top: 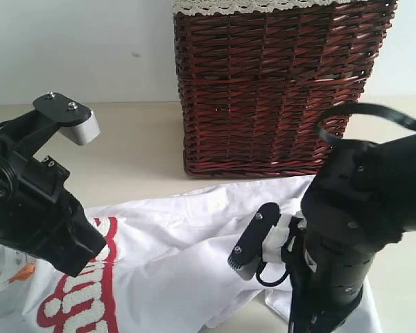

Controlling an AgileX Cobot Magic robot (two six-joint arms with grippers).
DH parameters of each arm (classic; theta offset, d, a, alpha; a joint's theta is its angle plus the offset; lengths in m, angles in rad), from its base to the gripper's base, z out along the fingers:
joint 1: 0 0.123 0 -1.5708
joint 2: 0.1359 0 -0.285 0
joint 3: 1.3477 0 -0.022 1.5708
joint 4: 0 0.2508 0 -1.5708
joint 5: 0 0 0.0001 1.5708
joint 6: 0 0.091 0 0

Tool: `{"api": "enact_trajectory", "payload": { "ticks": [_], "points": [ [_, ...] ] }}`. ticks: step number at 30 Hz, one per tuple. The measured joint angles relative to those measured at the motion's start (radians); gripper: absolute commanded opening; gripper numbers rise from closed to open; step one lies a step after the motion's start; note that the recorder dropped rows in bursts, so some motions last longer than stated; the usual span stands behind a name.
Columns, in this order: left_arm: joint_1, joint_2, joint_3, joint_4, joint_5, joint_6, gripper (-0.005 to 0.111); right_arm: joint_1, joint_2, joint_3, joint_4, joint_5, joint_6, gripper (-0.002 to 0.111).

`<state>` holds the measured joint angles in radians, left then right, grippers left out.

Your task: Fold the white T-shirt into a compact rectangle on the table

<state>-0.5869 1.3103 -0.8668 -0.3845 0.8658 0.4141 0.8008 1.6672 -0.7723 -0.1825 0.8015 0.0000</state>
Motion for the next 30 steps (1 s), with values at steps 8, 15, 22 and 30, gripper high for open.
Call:
{"api": "enact_trajectory", "payload": {
  "ticks": [8,15,22,30],
  "points": [
    [0.000,0.000,0.020,0.009,0.000,0.000,0.000,0.004,0.191,-0.021,-0.144,0.151,0.145,0.000],
    [0.000,0.000,0.020,0.009,0.009,0.000,0.000,0.004,0.202,0.053,-0.036,0.263,0.024,0.000],
    [0.000,0.000,0.020,0.009,0.015,0.000,0.000,0.004,0.169,0.063,0.013,0.260,-0.007,0.000],
    [0.000,-0.001,0.035,0.009,0.015,0.000,0.000,0.004,-0.043,0.023,-0.034,0.228,-0.008,0.000]
  ]
}}
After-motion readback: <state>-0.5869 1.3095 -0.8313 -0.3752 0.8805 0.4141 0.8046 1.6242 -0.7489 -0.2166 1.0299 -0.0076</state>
